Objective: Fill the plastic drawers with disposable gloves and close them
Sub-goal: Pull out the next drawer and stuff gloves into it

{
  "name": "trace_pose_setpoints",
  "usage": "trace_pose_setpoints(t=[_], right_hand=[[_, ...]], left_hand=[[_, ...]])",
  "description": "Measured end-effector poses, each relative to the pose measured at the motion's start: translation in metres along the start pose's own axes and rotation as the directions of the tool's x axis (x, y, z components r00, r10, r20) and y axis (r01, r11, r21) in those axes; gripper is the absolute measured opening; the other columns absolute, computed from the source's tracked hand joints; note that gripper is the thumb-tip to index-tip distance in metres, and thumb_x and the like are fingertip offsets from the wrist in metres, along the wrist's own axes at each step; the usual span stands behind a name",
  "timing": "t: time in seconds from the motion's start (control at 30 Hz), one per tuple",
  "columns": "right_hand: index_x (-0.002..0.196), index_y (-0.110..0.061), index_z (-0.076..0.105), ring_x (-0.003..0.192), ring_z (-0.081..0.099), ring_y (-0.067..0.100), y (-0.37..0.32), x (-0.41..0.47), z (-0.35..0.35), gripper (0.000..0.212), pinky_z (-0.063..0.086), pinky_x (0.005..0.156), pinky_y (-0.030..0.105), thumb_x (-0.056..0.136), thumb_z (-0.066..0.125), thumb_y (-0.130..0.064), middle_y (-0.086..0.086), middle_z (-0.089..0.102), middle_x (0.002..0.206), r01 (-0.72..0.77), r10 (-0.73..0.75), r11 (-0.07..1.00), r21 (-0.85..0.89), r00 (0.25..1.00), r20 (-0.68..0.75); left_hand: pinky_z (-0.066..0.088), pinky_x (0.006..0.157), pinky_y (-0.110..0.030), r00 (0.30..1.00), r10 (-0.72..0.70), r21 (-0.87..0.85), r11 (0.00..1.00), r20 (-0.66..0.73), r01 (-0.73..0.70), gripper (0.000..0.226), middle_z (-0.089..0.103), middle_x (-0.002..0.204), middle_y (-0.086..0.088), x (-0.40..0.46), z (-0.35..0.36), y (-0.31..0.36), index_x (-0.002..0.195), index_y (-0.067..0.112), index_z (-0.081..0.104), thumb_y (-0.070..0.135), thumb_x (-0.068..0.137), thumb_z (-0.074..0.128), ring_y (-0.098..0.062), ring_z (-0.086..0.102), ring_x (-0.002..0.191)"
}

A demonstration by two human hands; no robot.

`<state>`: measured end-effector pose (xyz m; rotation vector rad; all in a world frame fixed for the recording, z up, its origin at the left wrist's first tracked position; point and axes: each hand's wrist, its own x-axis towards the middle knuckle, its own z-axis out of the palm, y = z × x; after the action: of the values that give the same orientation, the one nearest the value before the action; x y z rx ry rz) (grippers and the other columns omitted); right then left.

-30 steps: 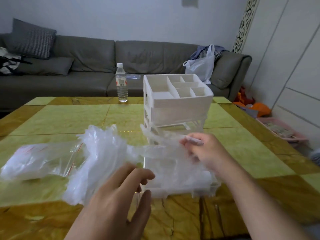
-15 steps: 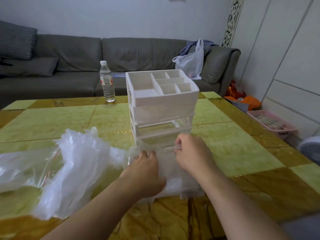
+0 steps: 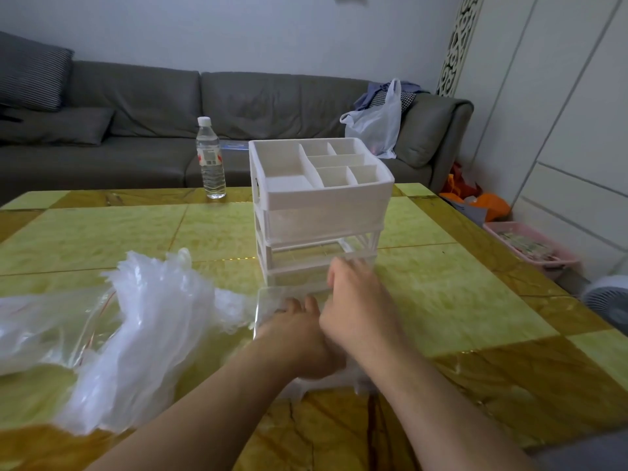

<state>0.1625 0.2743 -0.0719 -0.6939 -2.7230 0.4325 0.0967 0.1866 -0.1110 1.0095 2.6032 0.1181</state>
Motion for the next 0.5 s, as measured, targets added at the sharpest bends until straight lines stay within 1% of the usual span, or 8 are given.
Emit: trace_pose_setpoints(t=[0.07,0.1,0.17,0.23,0.3,0.37,0.43,0.5], right_hand=[[0.105,-0.019,0.057,0.102,0.058,0.026,-0.001,-0.002,0.006,0.013,0.050,0.079,0.037,0.093,0.063,-0.016,-0.003,0.052,0.104,-0.045,0.035,0.997,0.058,0.986,0.163],[0.112,-0.018,0.059,0.110,0.059,0.029,0.003,-0.001,0.011,0.020,0.052,0.084,0.038,0.092,0.062,-0.016,0.001,0.054,0.110,-0.076,0.067,0.997,0.028,0.967,0.248],[0.129,-0.016,0.057,0.131,0.051,0.033,0.013,0.001,0.018,0.041,0.049,0.103,0.040,0.090,0.067,-0.019,0.009,0.052,0.133,-0.102,0.127,0.991,-0.084,0.915,0.384],[0.145,-0.017,0.046,0.145,0.034,0.033,0.019,0.003,0.020,0.065,0.039,0.117,0.041,0.087,0.075,-0.022,0.011,0.035,0.151,-0.126,0.167,0.985,-0.118,0.871,0.463],[0.154,-0.022,0.034,0.150,0.024,0.032,0.021,0.005,0.021,0.080,0.034,0.121,0.041,0.087,0.076,-0.019,0.009,0.023,0.158,-0.133,0.172,0.985,-0.113,0.847,0.502],[0.156,-0.030,0.029,0.149,0.023,0.032,0.023,0.005,0.024,0.085,0.036,0.119,0.041,0.087,0.076,-0.016,0.009,0.022,0.157,-0.114,0.149,0.988,-0.100,0.852,0.501],[0.158,-0.038,0.026,0.148,0.024,0.033,0.025,0.005,0.027,0.091,0.040,0.116,0.043,0.086,0.080,-0.021,0.008,0.022,0.156,-0.097,0.127,0.992,-0.085,0.860,0.493],[0.160,-0.040,0.022,0.148,0.024,0.034,0.026,0.005,0.028,0.096,0.041,0.117,0.045,0.086,0.082,-0.025,0.009,0.021,0.157,-0.083,0.118,0.992,-0.091,0.858,0.500]], left_hand=[[0.040,0.113,-0.047,0.999,0.037,0.005,0.999,0.004,-0.037,0.107,0.030,0.156,-0.008,-0.002,-0.001,-0.001,0.160,0.017,0.013,0.073,0.082,0.063,-0.033,0.034,0.145],[0.040,0.112,-0.046,0.999,0.036,-0.009,0.999,0.008,-0.036,0.108,0.031,0.155,-0.011,-0.003,-0.003,-0.001,0.158,0.015,0.014,0.072,0.082,0.066,-0.034,0.036,0.143],[0.040,0.112,-0.044,0.999,0.012,-0.062,0.998,0.031,-0.010,0.101,0.031,0.153,-0.015,-0.007,-0.007,-0.001,0.155,0.015,0.016,0.063,0.085,0.070,-0.036,0.039,0.141],[0.042,0.111,-0.043,0.999,-0.045,-0.177,0.983,0.030,0.050,0.098,0.033,0.152,-0.016,-0.004,-0.008,-0.002,0.153,0.014,0.017,0.053,0.084,0.075,-0.036,0.042,0.139],[0.042,0.111,-0.042,0.993,-0.113,-0.310,0.943,0.035,0.118,0.094,0.034,0.152,-0.018,0.002,-0.005,-0.003,0.151,0.011,0.018,0.046,0.084,0.074,-0.038,0.043,0.138],[0.041,0.110,-0.041,0.987,-0.162,-0.399,0.904,0.017,0.155,0.084,0.035,0.150,-0.018,0.004,-0.001,-0.002,0.148,0.010,0.021,0.042,0.087,0.068,-0.037,0.042,0.138],[0.042,0.107,-0.040,0.976,-0.215,-0.445,0.876,-0.020,0.184,0.079,0.039,0.147,-0.017,0.003,0.002,0.000,0.142,0.006,0.022,0.040,0.086,0.067,-0.036,0.044,0.137],[0.044,0.104,-0.041,0.966,-0.253,-0.456,0.867,-0.056,0.201,0.074,0.042,0.145,-0.018,0.002,0.004,0.002,0.136,0.003,0.023,0.038,0.086,0.064,-0.037,0.047,0.135]])
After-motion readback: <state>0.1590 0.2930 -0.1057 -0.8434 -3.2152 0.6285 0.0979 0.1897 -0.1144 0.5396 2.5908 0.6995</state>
